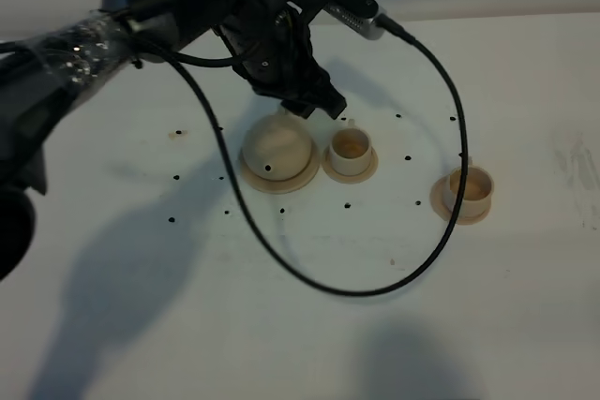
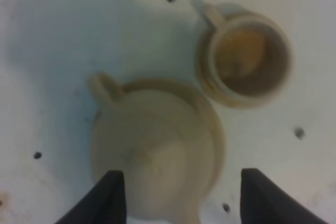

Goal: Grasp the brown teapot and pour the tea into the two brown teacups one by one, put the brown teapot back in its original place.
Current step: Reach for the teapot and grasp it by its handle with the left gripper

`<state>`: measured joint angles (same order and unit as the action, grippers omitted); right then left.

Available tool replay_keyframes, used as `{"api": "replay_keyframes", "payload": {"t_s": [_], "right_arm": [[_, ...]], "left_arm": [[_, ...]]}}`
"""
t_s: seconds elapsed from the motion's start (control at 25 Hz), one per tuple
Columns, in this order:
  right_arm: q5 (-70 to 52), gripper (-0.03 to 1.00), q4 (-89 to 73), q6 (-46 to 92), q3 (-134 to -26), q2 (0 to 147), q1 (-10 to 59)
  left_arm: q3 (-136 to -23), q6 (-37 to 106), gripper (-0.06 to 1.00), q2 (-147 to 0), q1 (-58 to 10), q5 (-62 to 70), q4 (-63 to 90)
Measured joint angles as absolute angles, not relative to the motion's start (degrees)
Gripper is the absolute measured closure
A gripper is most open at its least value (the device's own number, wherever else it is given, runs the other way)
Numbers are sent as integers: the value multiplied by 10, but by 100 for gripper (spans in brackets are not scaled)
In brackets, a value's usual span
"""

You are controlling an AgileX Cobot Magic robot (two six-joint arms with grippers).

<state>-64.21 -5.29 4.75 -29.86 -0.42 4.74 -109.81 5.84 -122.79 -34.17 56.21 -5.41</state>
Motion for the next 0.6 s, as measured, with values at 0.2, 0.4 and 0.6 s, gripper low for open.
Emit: {"api": "replay_keyframes", "payload": {"t_s": [0.2, 0.4, 0.6], "right_arm": [[-642, 65, -53, 47, -299, -4, 47], [-642, 69, -53, 47, -299, -4, 47], [-642, 73, -53, 47, -299, -4, 47]], "left_arm": [[-1204, 12, 48, -1283, -342, 597, -66], [-1288, -9, 48, -1342, -342, 643, -70], [-1335, -26, 48, -1383, -342, 646, -71]]}}
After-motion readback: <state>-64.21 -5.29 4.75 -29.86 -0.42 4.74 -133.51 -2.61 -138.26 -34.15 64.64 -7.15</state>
